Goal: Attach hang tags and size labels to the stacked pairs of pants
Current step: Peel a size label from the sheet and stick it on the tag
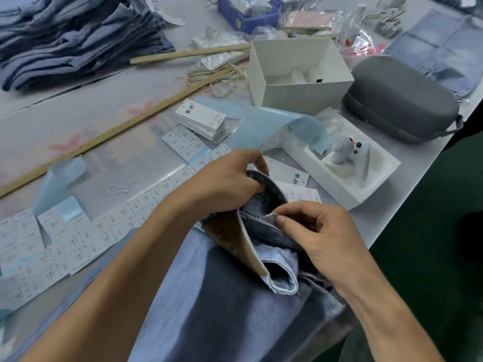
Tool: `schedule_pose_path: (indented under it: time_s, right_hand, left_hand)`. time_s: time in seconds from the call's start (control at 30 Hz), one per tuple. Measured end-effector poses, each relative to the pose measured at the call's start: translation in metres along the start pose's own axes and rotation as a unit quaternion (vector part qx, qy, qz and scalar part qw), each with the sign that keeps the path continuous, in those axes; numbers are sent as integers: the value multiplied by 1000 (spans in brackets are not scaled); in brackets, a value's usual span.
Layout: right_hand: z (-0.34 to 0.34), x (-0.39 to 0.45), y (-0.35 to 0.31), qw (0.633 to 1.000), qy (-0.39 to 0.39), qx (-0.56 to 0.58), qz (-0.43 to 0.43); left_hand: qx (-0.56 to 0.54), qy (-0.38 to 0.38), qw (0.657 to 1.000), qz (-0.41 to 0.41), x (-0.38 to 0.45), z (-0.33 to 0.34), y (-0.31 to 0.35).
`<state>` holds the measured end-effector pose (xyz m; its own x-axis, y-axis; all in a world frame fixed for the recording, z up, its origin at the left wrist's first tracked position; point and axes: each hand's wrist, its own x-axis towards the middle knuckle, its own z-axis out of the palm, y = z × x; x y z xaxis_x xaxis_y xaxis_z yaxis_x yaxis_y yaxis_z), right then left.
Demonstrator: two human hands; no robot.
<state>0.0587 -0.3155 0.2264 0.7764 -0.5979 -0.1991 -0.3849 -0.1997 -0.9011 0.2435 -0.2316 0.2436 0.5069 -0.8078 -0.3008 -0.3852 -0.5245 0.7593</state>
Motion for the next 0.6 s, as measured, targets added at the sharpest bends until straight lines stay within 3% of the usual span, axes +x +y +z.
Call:
schedule_pose_path:
  time_s: [0.33, 0.5, 0.6]
  right_hand:
    - [-6, 15, 0, 996, -43, 74, 40]
    - [-10, 21, 4, 994, -53, 90, 42]
    - [-8, 19, 8, 993, -43, 103, 28]
  left_hand:
    - [-27, 10, 999, 24, -2, 0, -5]
    - [-37, -73, 995, 55, -9, -6, -3]
    - [-13, -80, 994, 75, -11, -6, -4]
